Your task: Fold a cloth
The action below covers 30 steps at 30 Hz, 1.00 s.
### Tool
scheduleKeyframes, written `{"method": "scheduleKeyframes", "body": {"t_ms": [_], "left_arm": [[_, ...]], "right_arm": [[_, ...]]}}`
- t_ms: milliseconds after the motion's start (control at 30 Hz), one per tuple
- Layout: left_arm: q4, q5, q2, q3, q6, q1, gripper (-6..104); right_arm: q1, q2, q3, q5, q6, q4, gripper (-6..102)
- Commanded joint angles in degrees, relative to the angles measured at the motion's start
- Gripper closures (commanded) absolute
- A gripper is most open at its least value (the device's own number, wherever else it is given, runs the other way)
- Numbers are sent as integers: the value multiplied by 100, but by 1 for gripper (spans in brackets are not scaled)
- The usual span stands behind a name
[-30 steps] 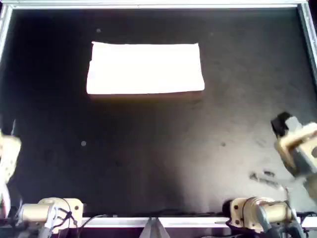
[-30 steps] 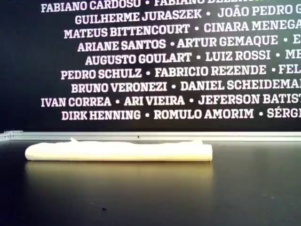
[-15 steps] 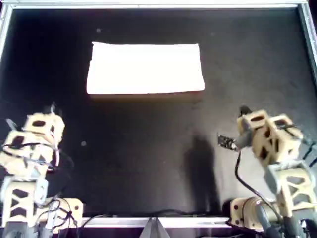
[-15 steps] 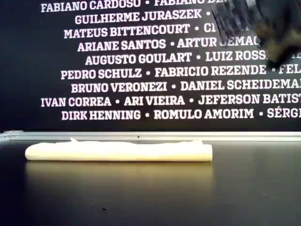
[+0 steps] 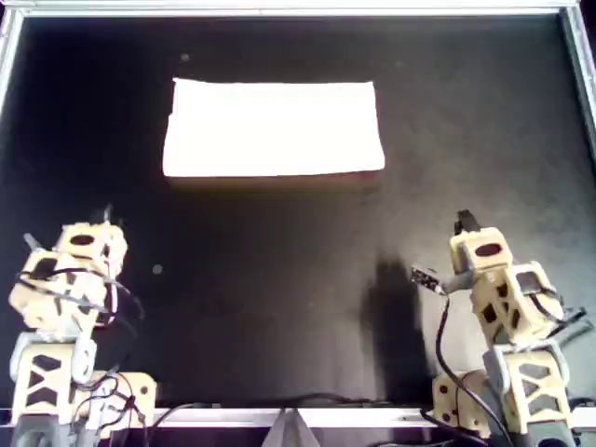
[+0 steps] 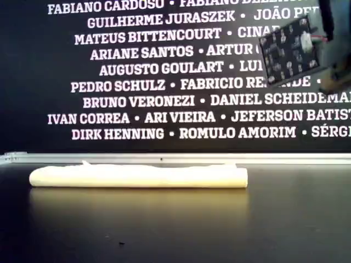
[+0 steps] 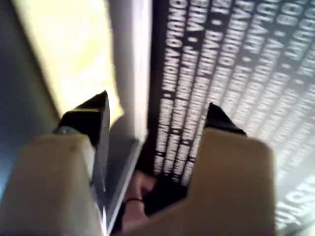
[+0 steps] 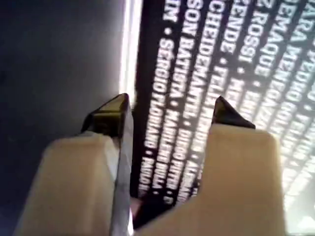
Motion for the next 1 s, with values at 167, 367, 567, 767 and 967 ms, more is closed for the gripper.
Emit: {"method": "scheduleKeyframes", "body": {"t_ms": [167,367,567,767,967], "left_arm": [[-70,-18,114,624,9,141,30],[-70,9,105,615,-88,62,29],[-70,26,-817,492,0,35,25],[-79,26,-3164,-1107,-79,35,25],[-79,35,-5950,-3041,-35,35,17]], "right_arm": [[18,167,272,-18,62,-255,29],[88,-105,255,-26,70,-220,28],[237,-905,-62,-527,79,-229,28],[229,-3349,-1424,-1020,571,-299,28],[246,-6855,-4078,-1020,800,-299,18]]}}
